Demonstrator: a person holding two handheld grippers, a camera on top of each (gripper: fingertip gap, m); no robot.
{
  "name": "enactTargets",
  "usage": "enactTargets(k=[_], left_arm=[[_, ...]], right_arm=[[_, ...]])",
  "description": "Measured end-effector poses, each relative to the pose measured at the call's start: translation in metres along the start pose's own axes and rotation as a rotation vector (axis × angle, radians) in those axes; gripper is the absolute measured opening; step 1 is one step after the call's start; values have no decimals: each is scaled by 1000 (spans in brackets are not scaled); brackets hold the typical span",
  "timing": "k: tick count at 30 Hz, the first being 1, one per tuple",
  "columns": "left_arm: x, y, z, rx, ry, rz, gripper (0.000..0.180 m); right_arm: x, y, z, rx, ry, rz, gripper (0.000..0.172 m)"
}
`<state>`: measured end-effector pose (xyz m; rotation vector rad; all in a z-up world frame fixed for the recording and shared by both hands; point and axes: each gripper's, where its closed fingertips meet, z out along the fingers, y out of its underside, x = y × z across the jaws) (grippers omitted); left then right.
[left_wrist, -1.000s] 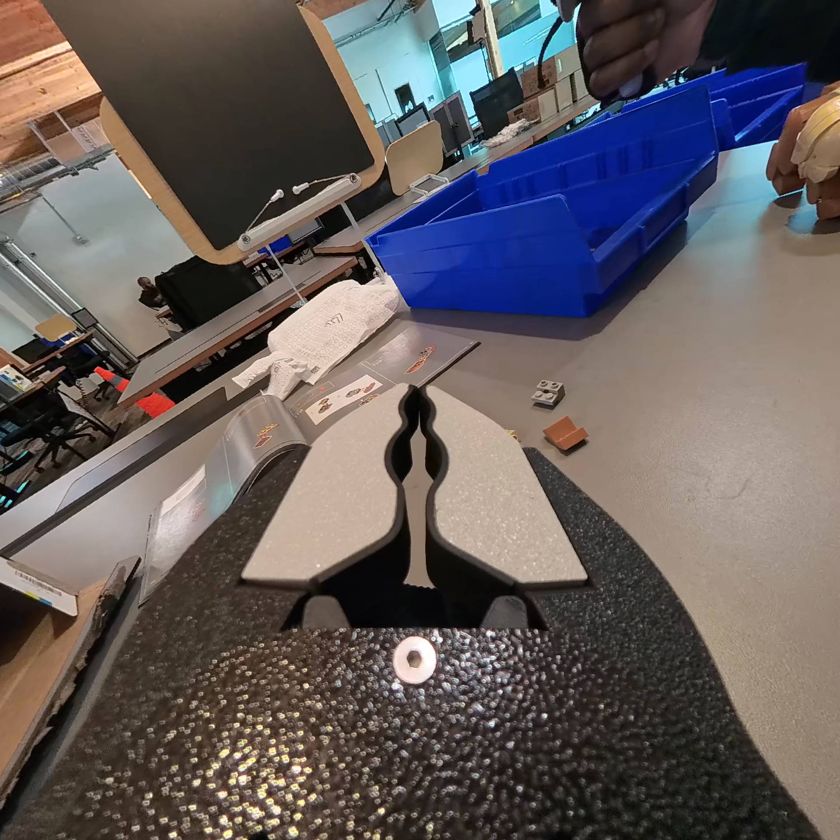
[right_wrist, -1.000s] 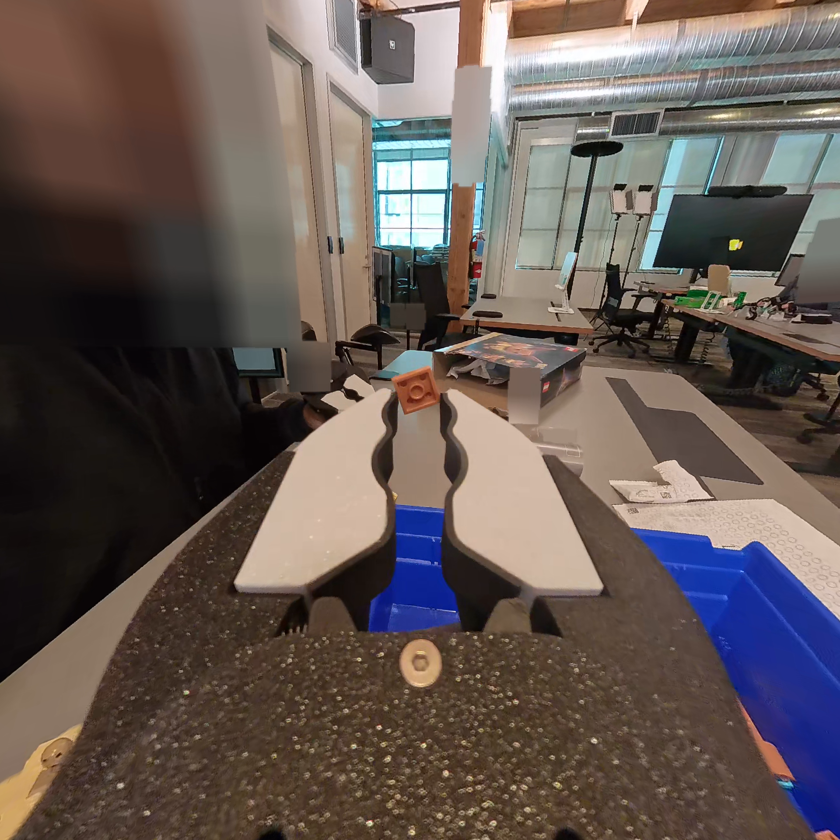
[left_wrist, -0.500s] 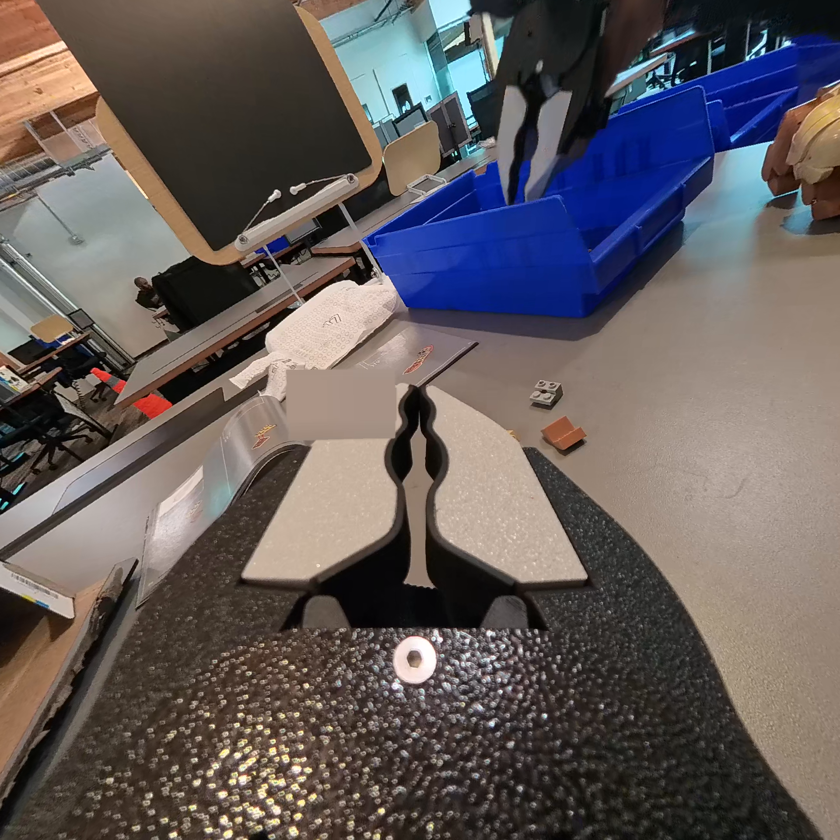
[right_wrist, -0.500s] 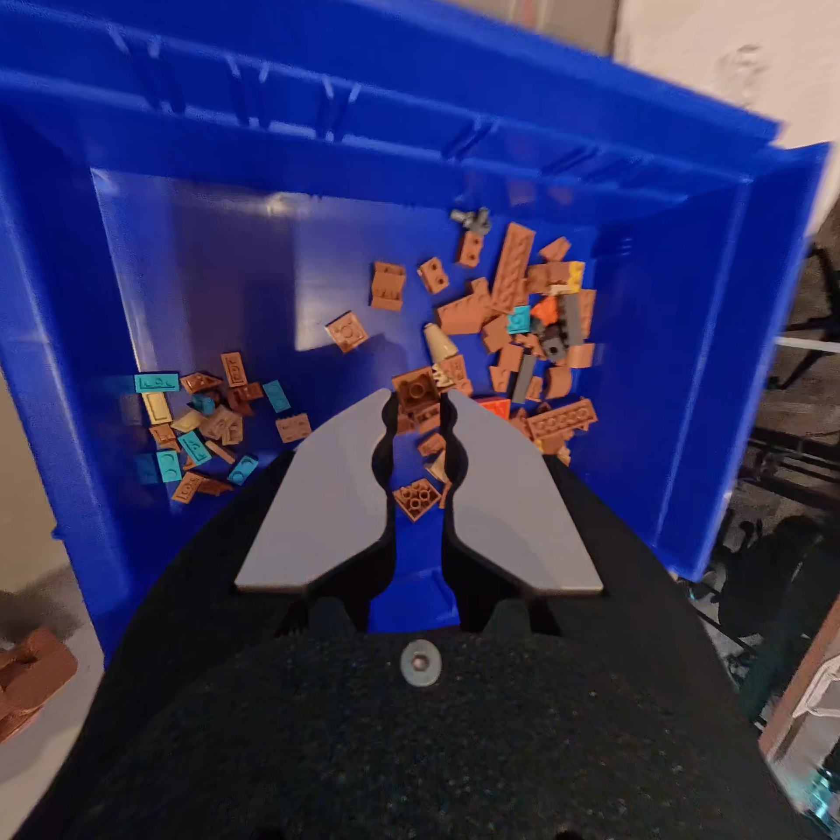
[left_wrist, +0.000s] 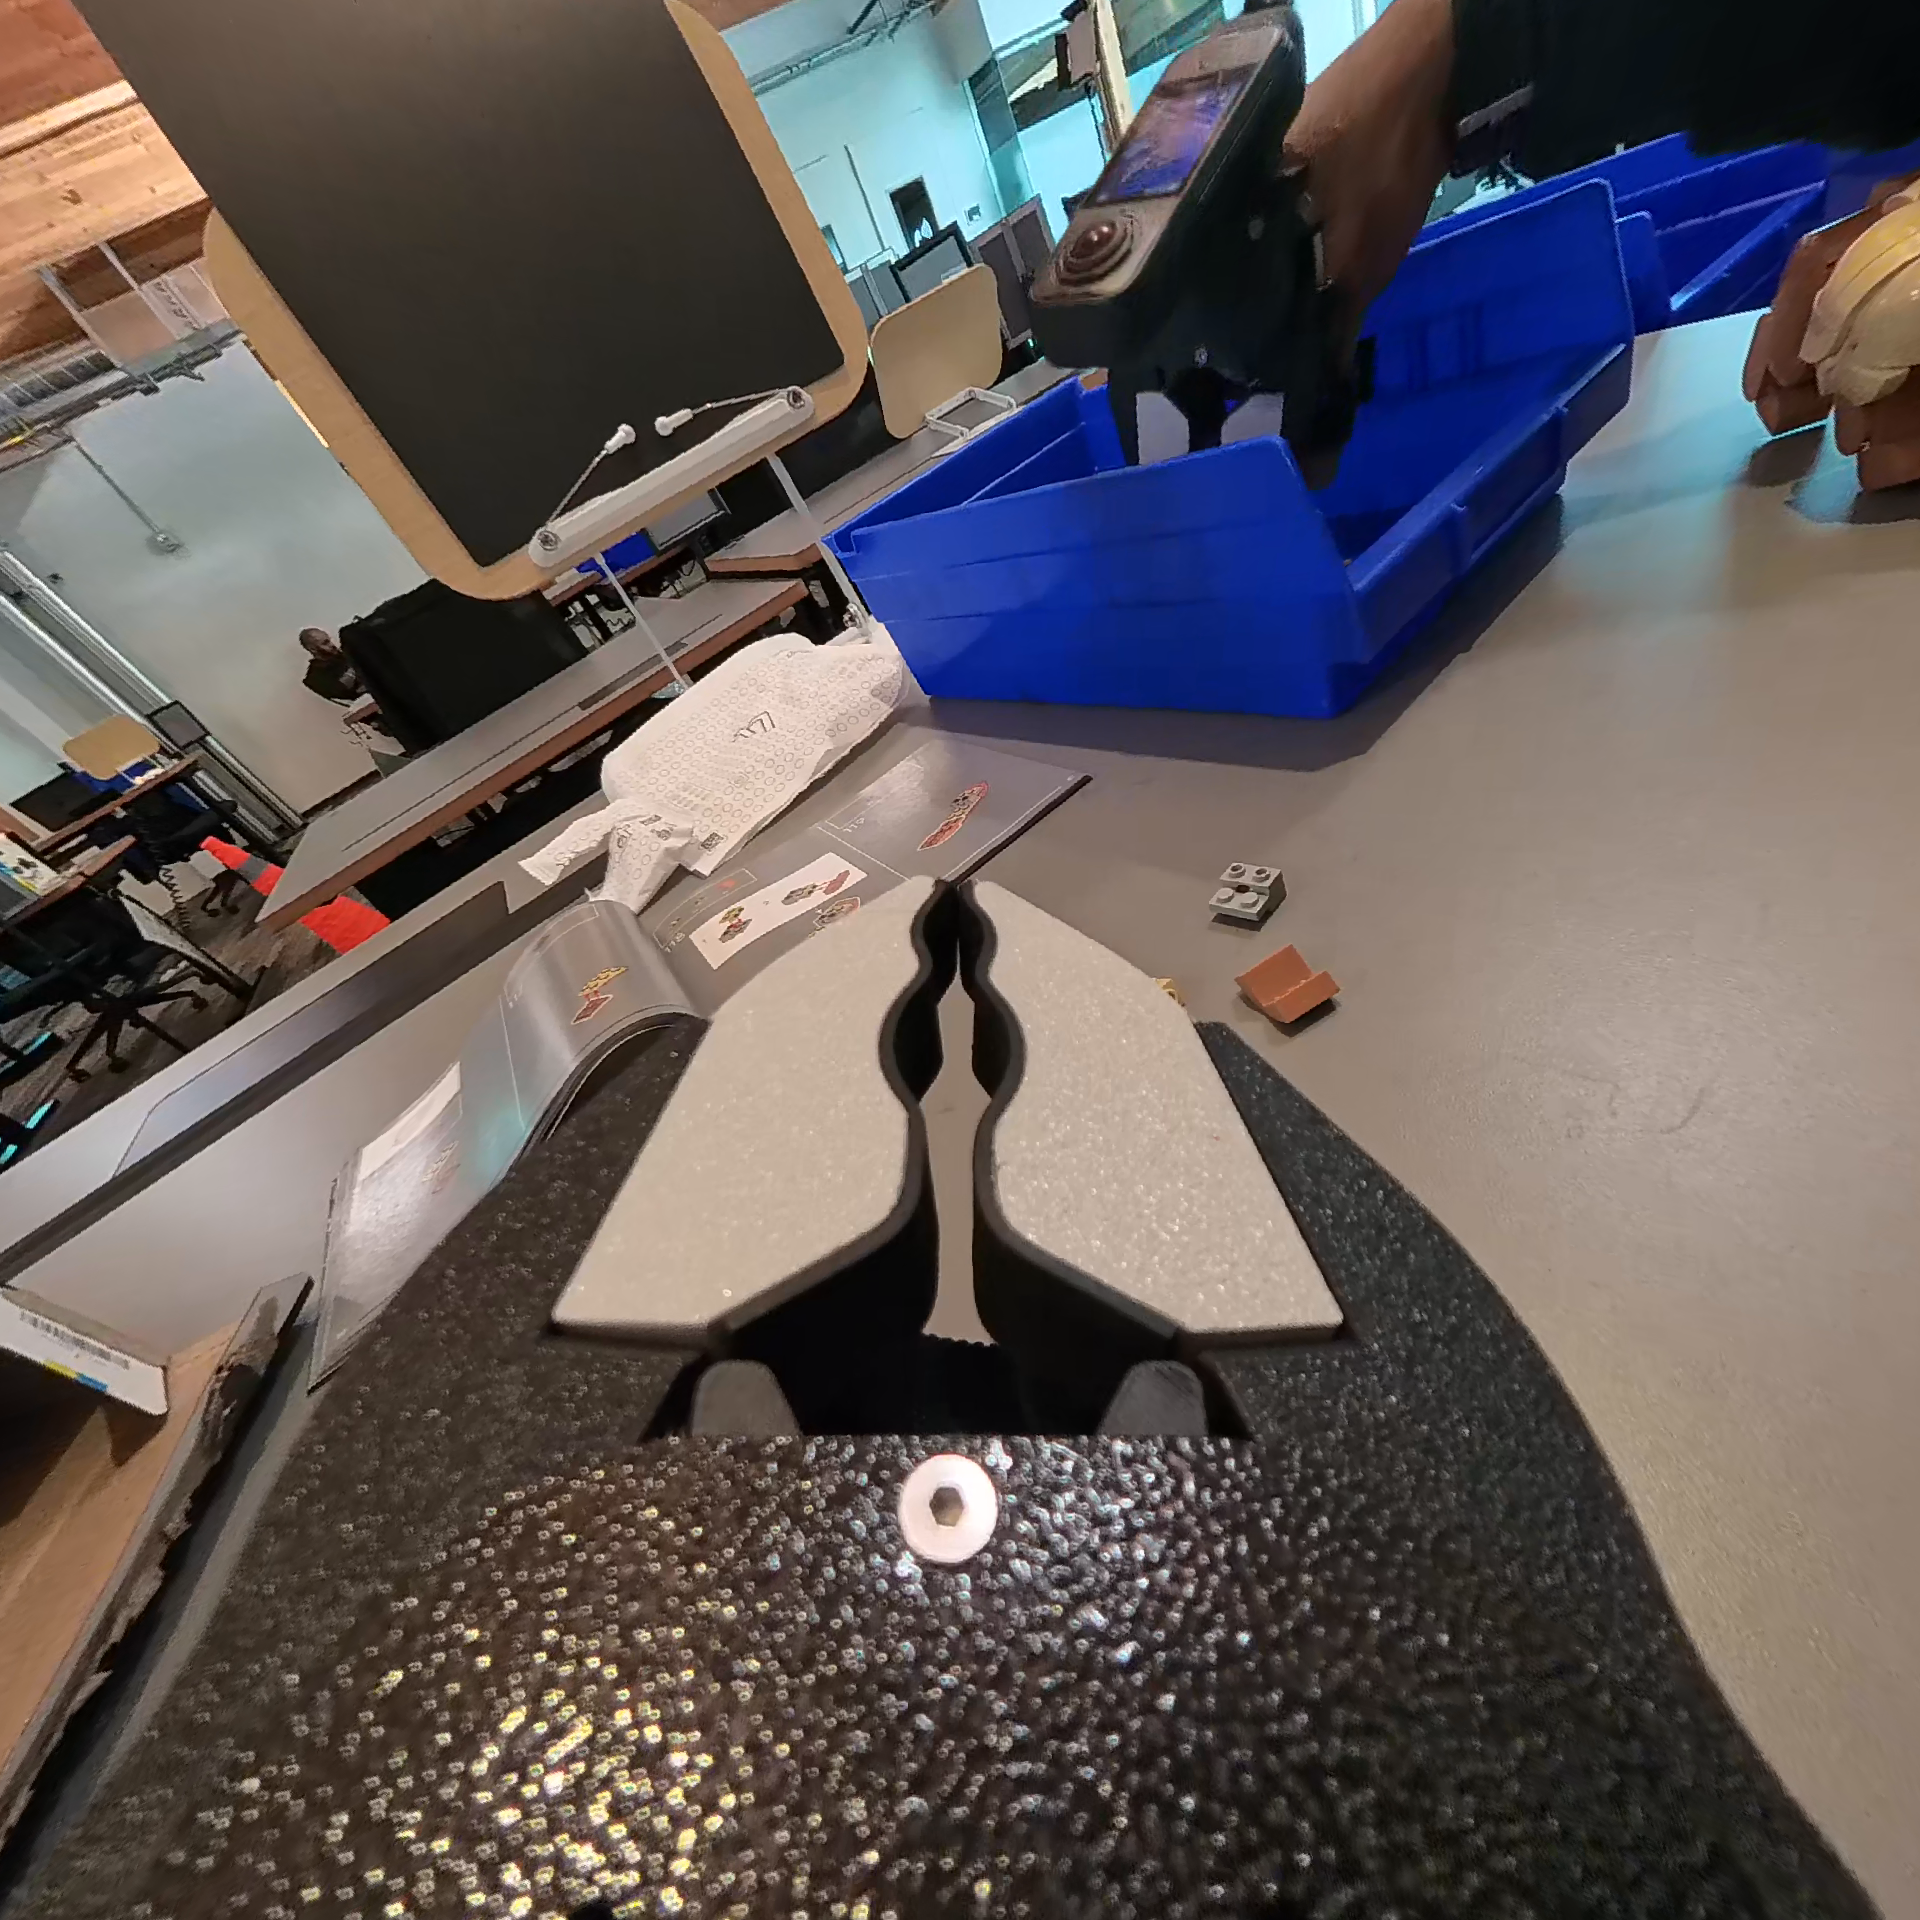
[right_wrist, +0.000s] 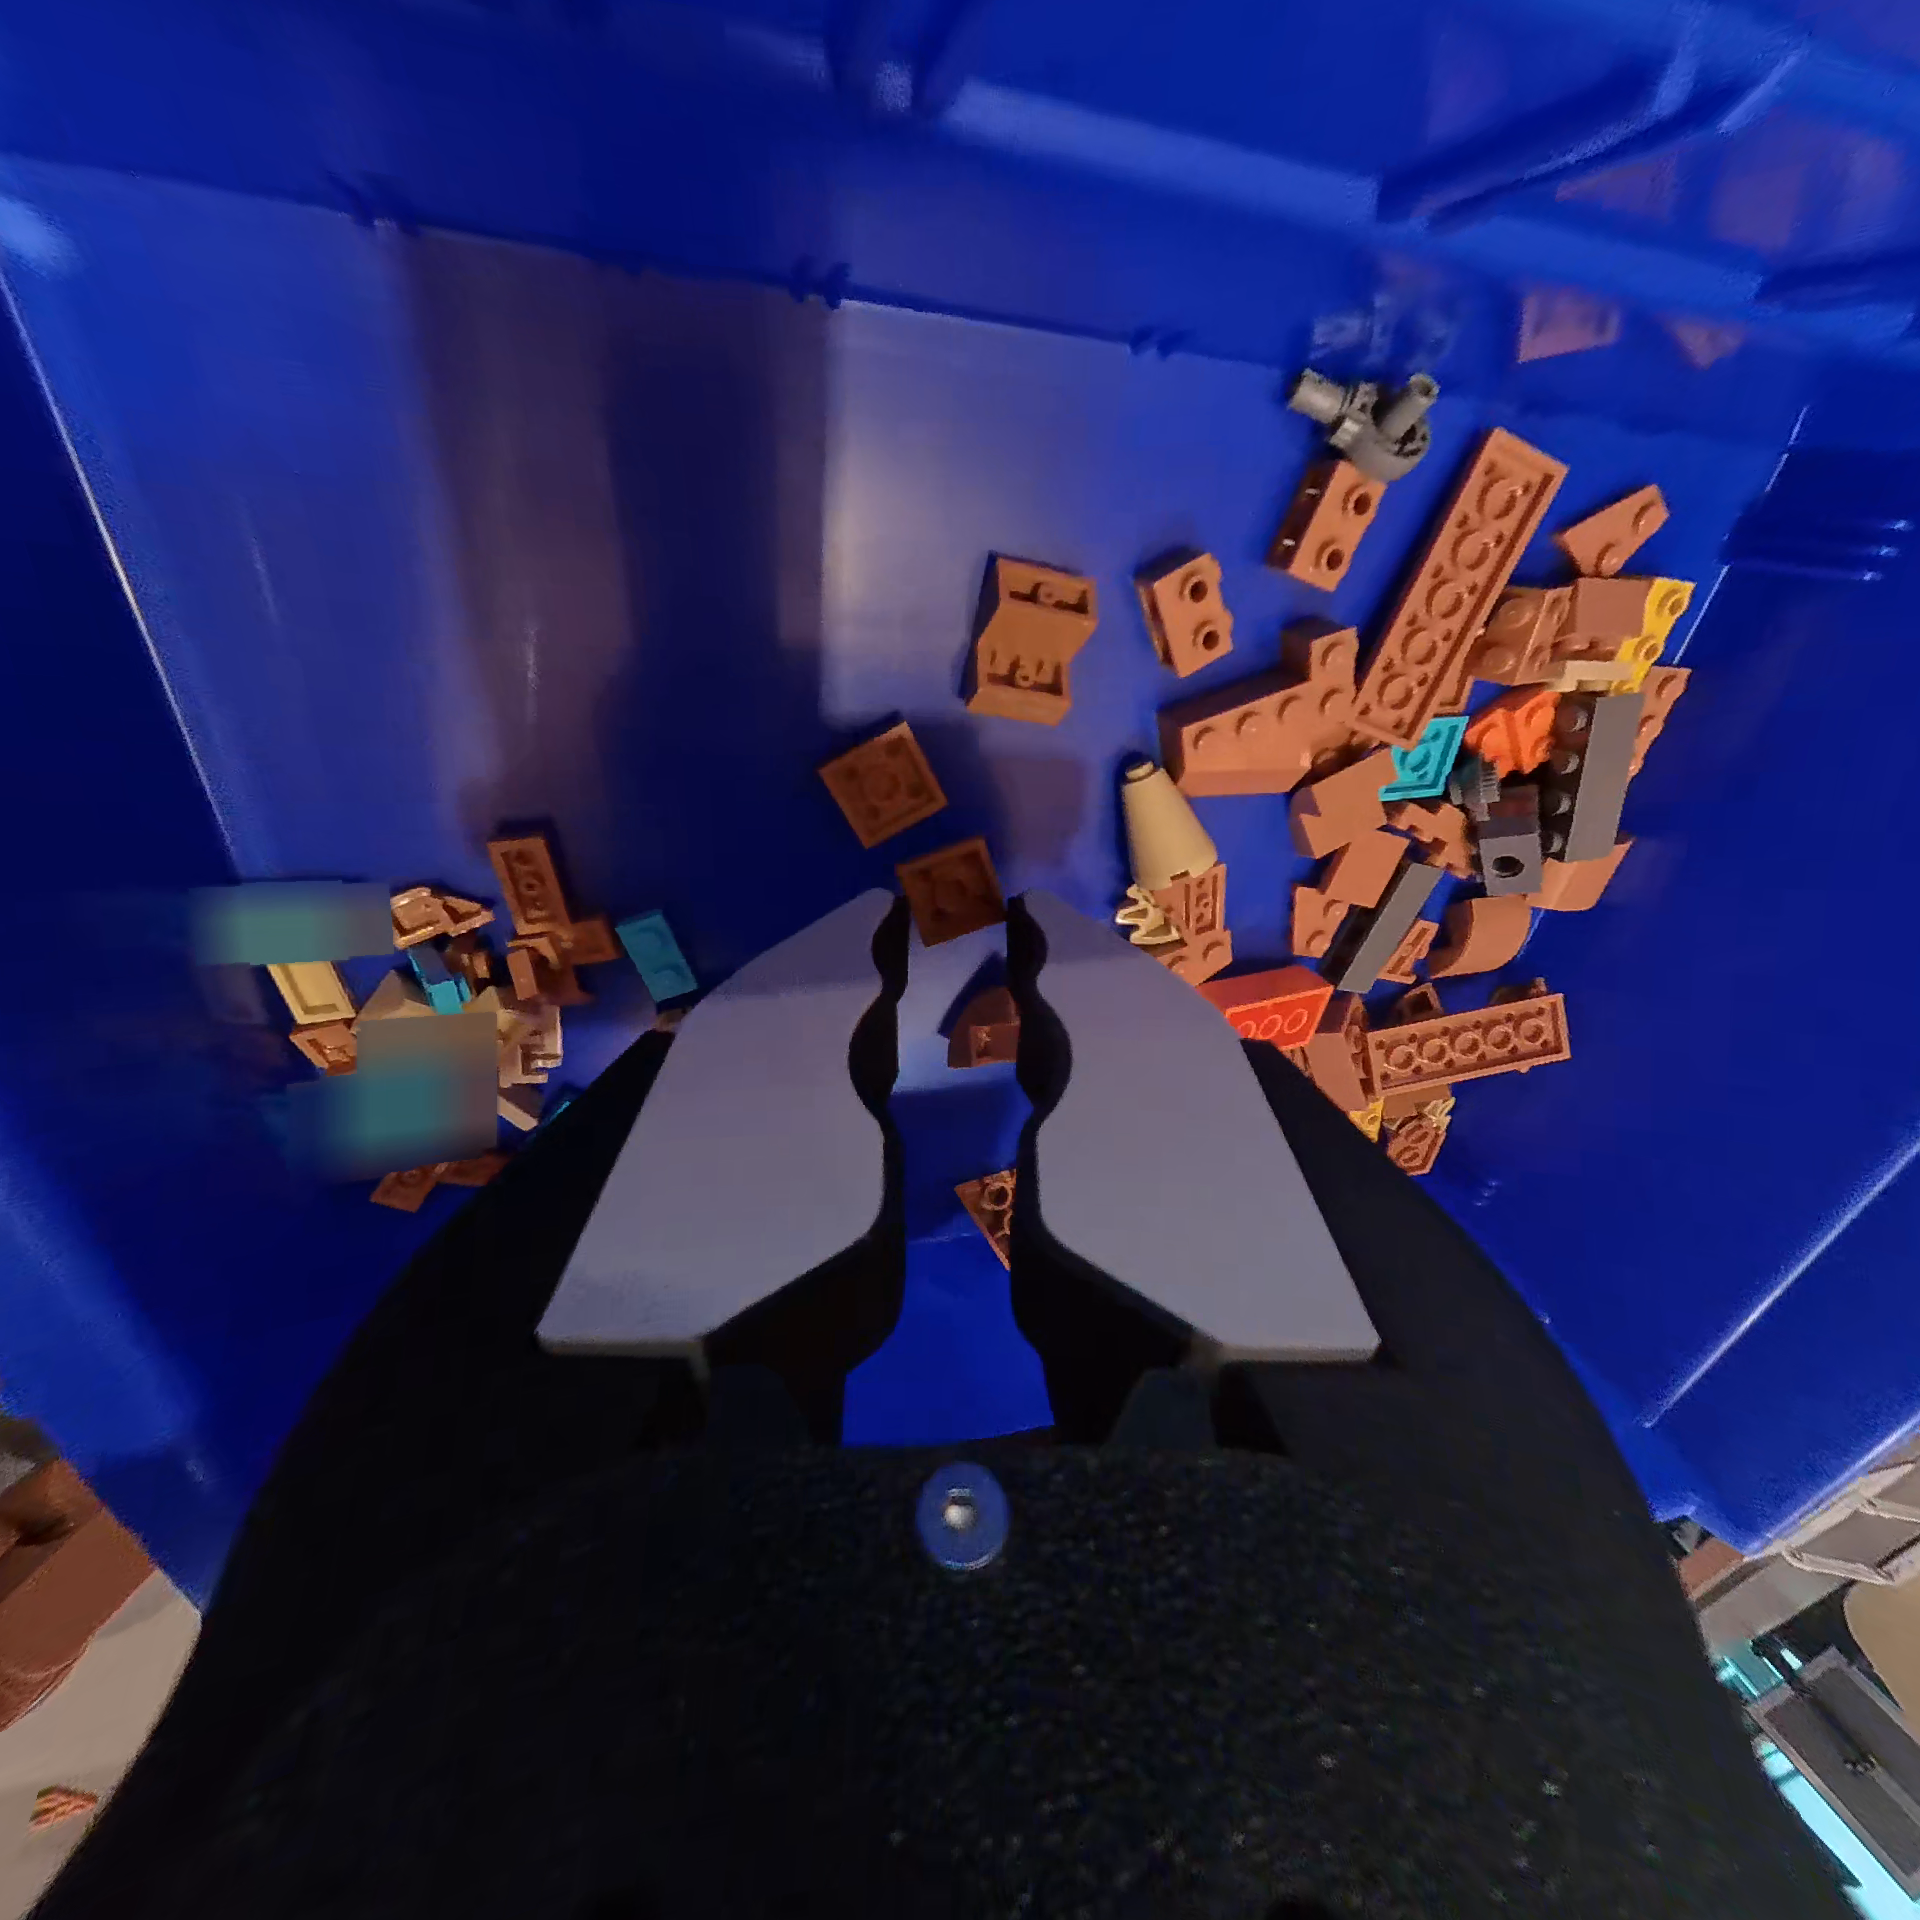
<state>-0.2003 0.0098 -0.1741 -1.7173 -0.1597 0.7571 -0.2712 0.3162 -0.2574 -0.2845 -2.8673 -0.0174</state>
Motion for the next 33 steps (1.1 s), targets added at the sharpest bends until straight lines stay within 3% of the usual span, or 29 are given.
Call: enactTargets(k=[10,19,24,29,33], left_arm=[[0,1,1,-4,-2,3,0],[-1,1,1,-8,-4,4,0],[-1,1,1,-7,-6,2,0],[-2,3,3,-16,-5,3,0],[-2,2,3,-14,-5,0,0]], right_arm=[[1,3,1,-1,31,21,19],[5,7,-30,103,116,99,25],[0,2,-79,287,226,216,25],[-26,-28,-150,521,341,334,10],[-51,-58,-176,521,437,358,0]])
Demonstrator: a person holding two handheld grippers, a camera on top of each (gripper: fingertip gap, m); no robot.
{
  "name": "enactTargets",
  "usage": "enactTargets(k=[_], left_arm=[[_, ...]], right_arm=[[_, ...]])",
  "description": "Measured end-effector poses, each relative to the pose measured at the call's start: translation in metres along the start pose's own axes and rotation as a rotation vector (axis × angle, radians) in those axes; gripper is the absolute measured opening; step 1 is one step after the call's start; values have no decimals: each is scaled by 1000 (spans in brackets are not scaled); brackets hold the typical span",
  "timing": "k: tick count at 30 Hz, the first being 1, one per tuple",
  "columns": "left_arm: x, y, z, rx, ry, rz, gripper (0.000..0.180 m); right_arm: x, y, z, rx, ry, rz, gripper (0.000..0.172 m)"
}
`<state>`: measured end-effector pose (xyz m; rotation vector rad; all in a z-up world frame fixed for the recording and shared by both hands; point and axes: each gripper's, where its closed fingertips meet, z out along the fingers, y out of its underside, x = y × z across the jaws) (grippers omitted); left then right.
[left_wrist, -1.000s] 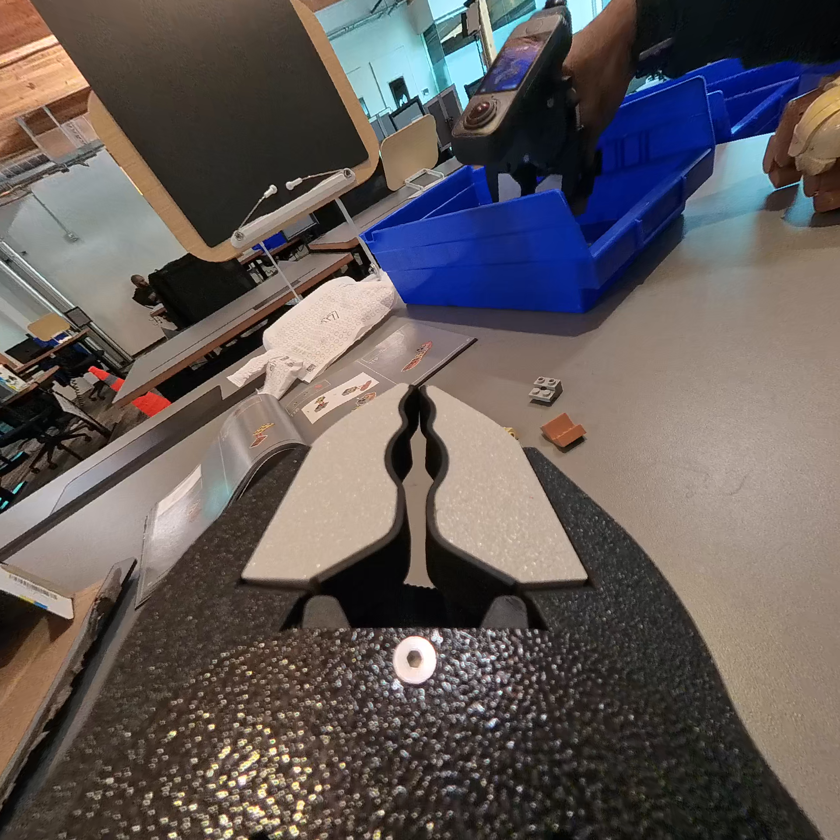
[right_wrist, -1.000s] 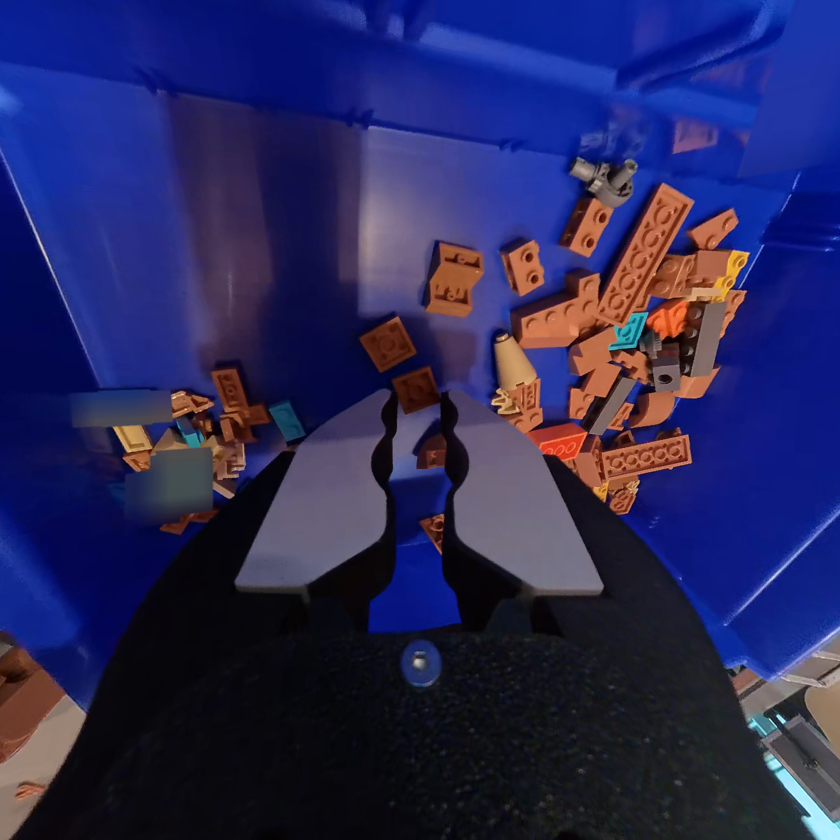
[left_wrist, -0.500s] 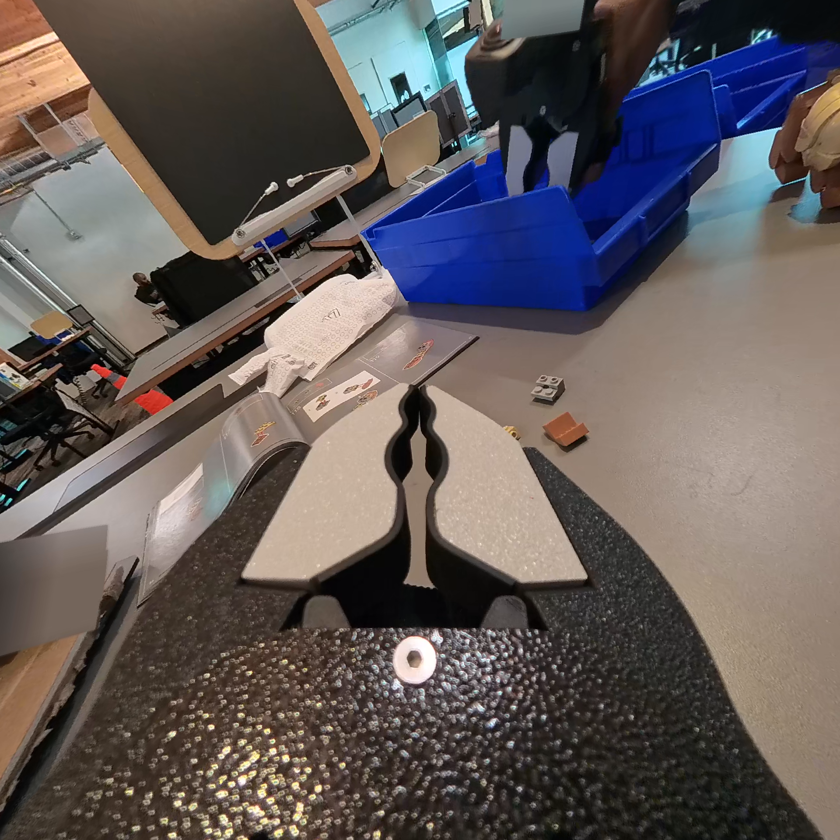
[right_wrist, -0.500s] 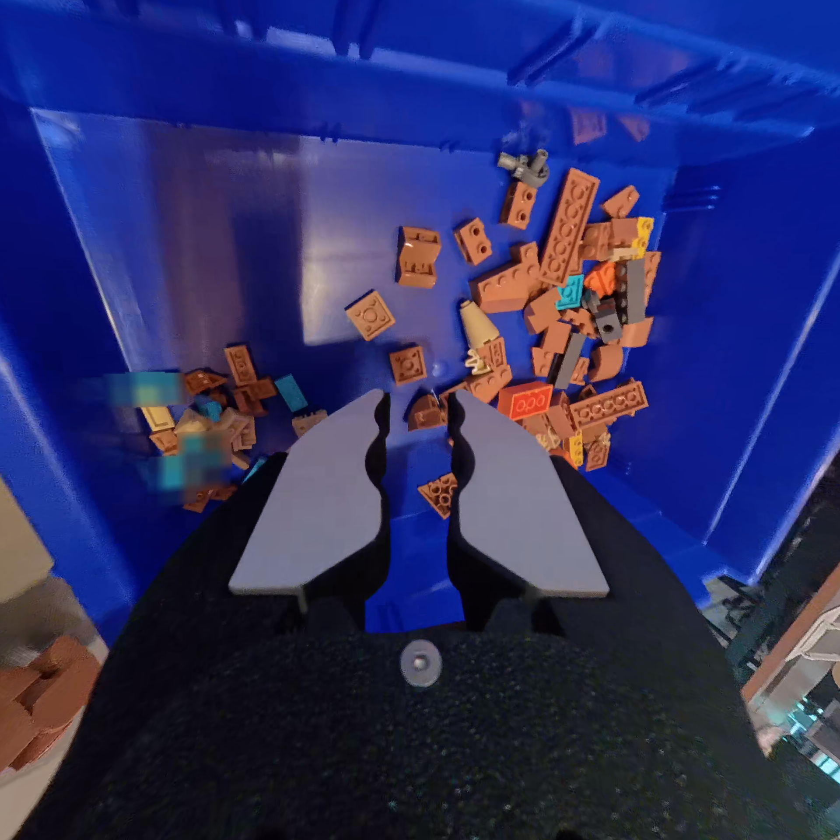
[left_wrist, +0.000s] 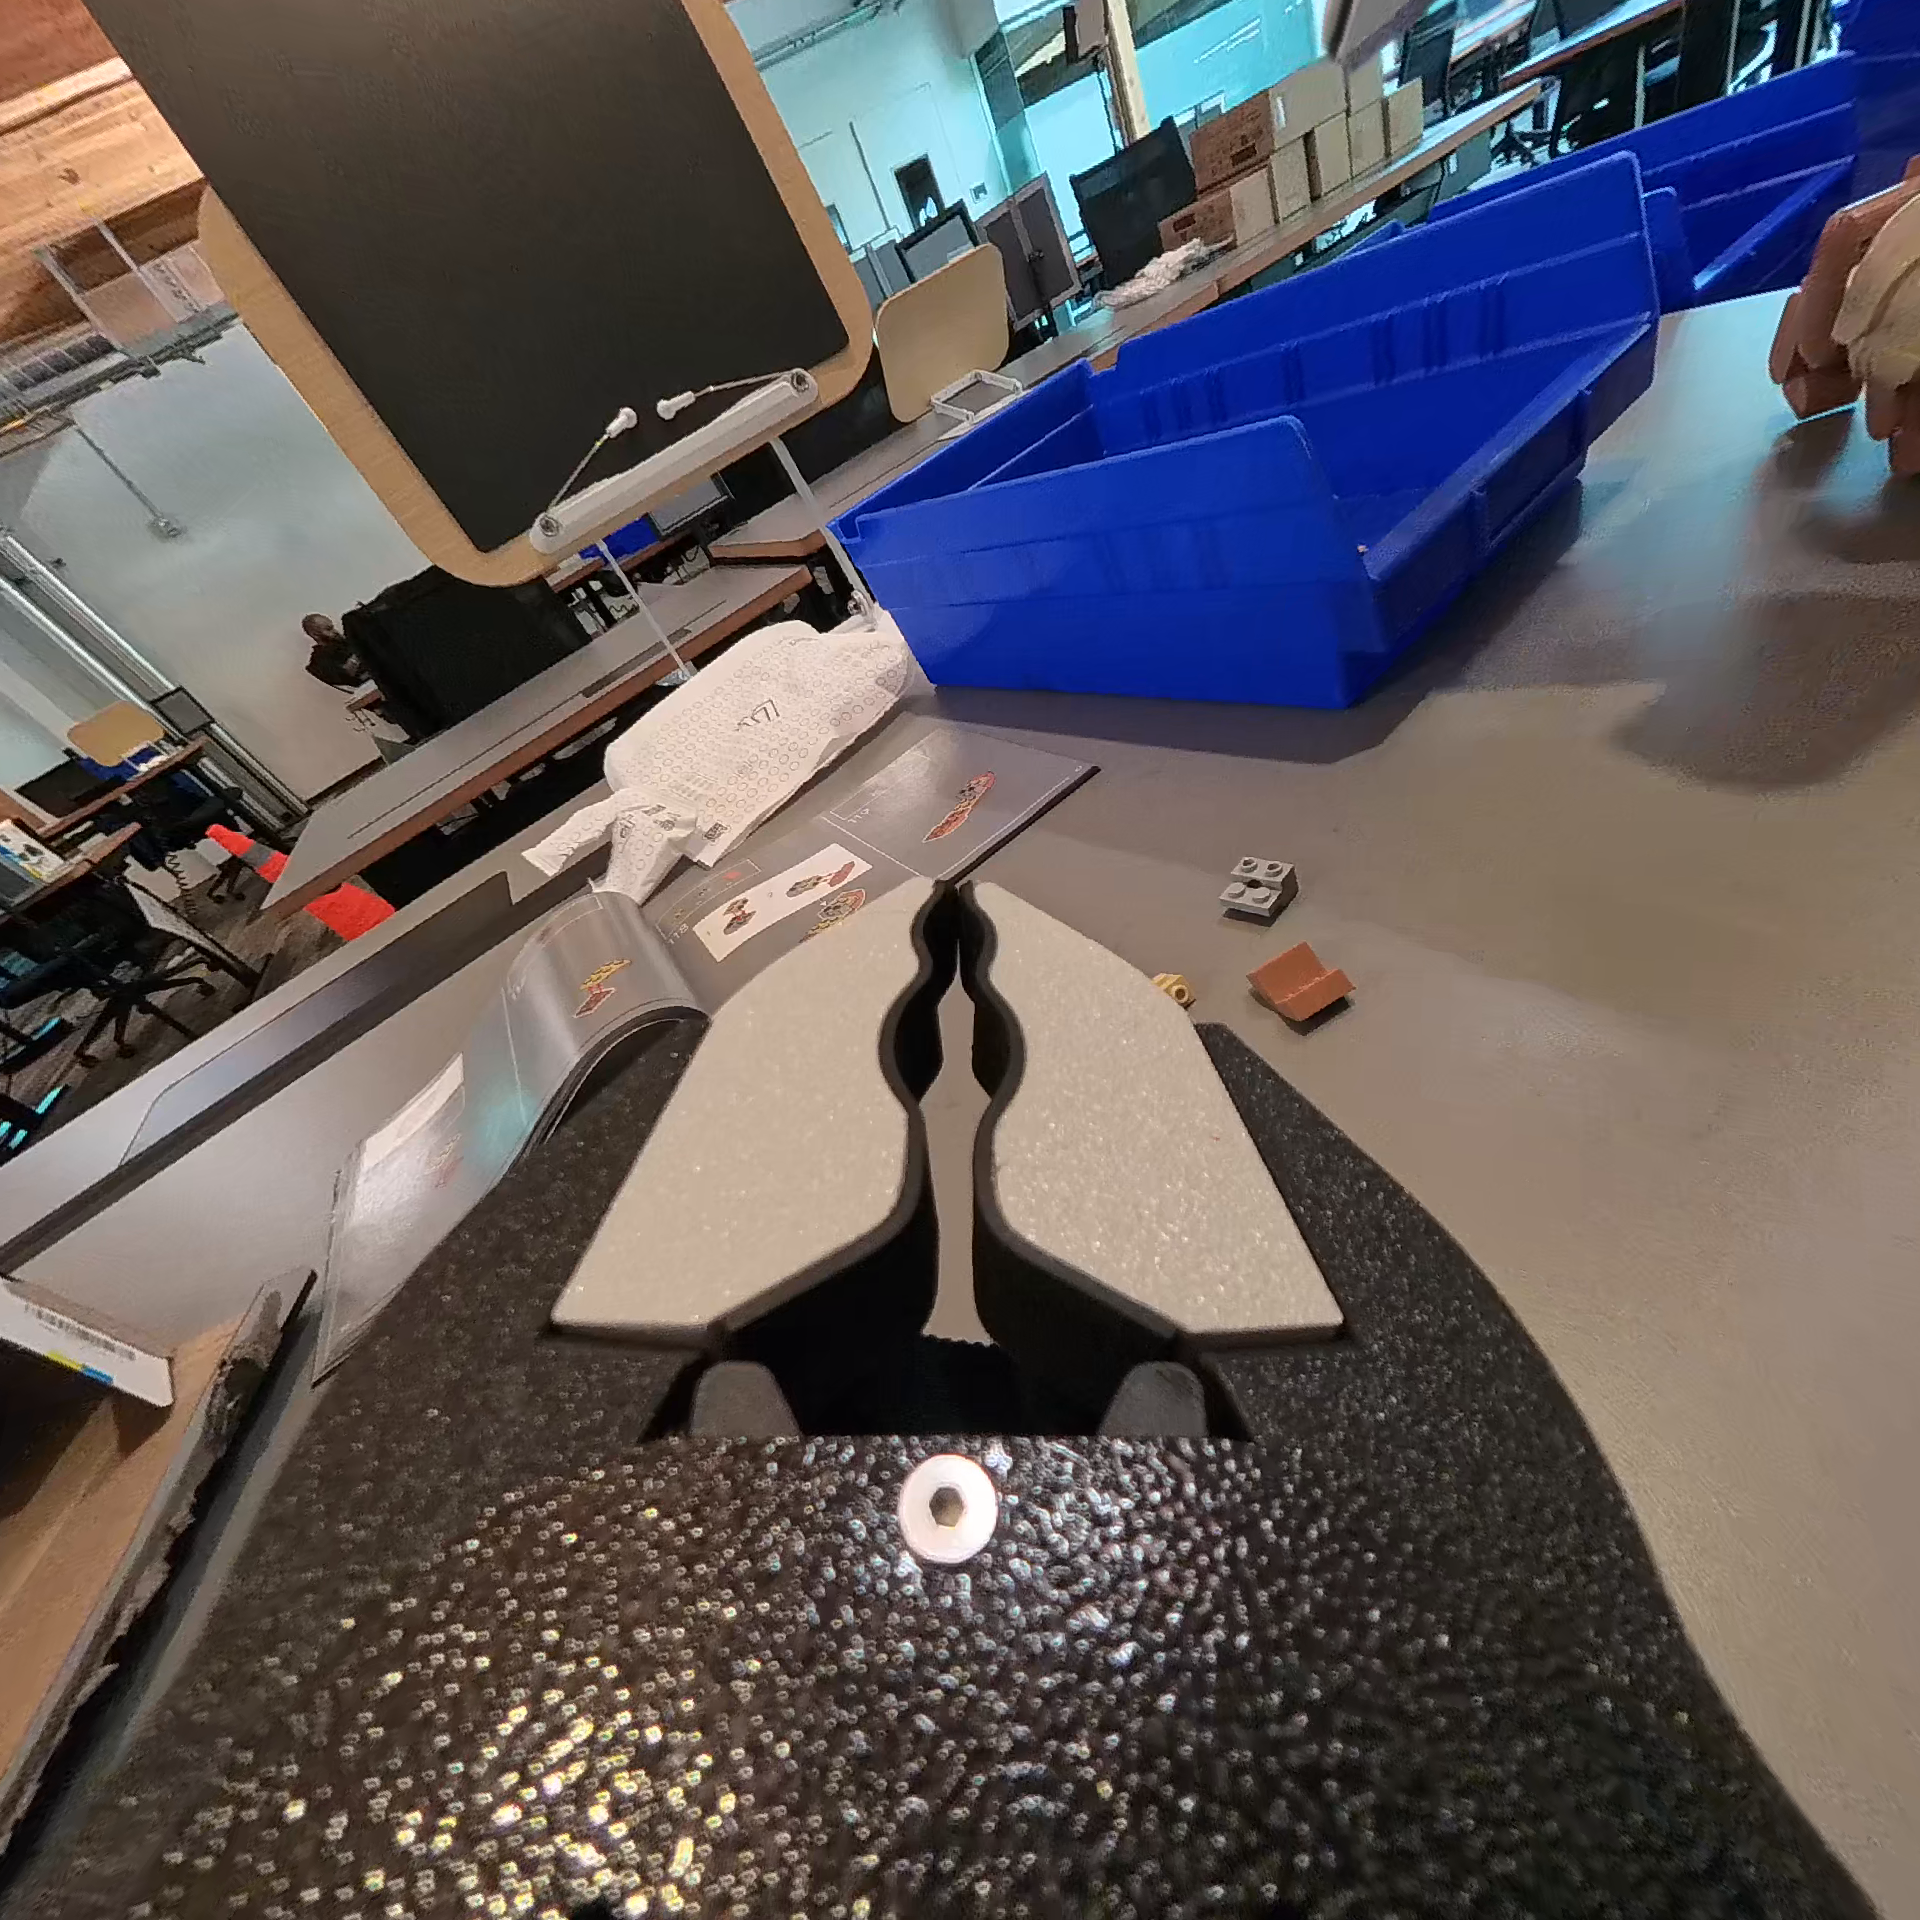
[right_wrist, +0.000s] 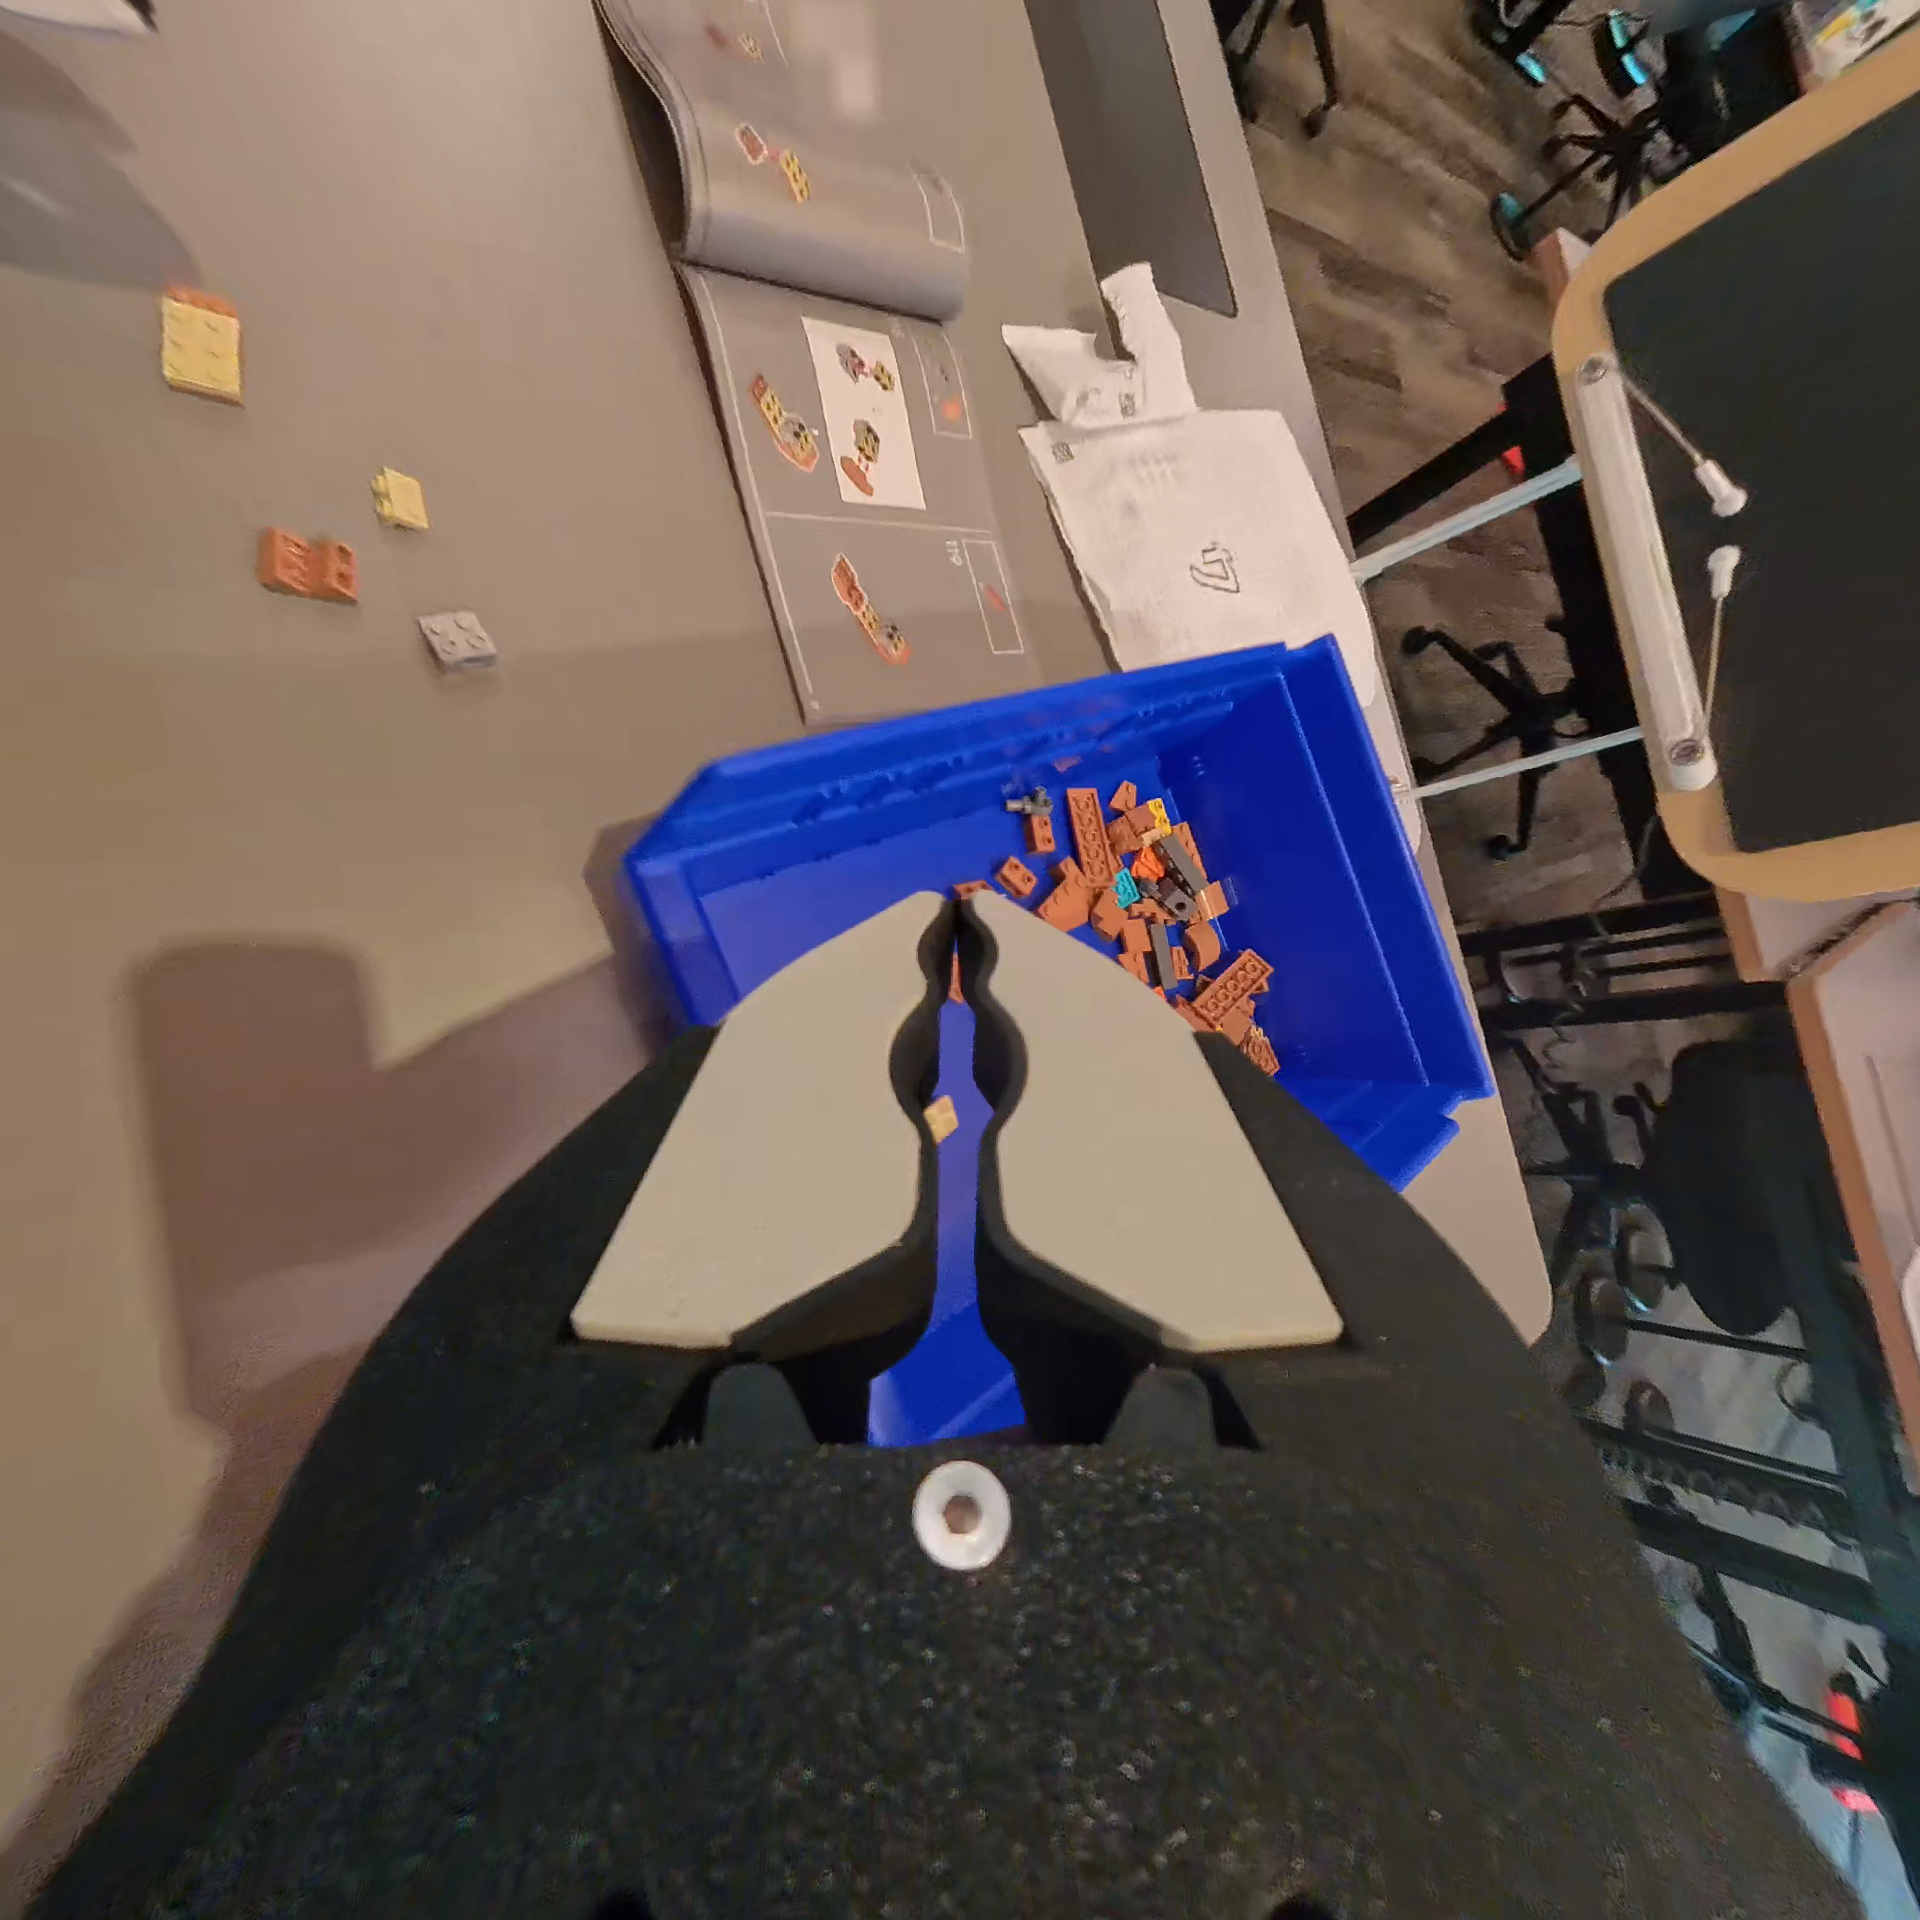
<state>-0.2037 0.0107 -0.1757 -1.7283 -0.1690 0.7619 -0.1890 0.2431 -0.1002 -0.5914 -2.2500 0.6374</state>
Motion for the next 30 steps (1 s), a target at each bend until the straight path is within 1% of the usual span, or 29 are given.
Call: enactTargets(k=[3,7,10,14,16,19,22,26,30], left_arm=[[0,-1,-1,5,0,-3,0],[1,-2,-2,11,5,-4,0],[1,-2,-2,14,5,-6,0],[0,-2,-3,19,1,-14,0],[-1,-3,-3,20,-2,-16,0],[-3,-2,-2,20,-4,-28,0],[-7,-2,-2,15,-11,-37,0],[-14,4,0,-26,-15,5,0],[-25,9,4,-66,-4,40,0]], right_arm=[[-28,-17,-2,-5,17,-16,0],[-64,-27,12,-16,-8,-13,0],[-95,-36,23,18,-91,25,0],[-137,-62,27,144,-253,118,0],[-155,-69,34,173,-294,108,0],[-179,-70,52,183,-332,85,0],[-191,-68,69,208,-314,64,0],[-187,-64,79,258,-236,67,0],[-182,-56,85,276,-172,70,0]])
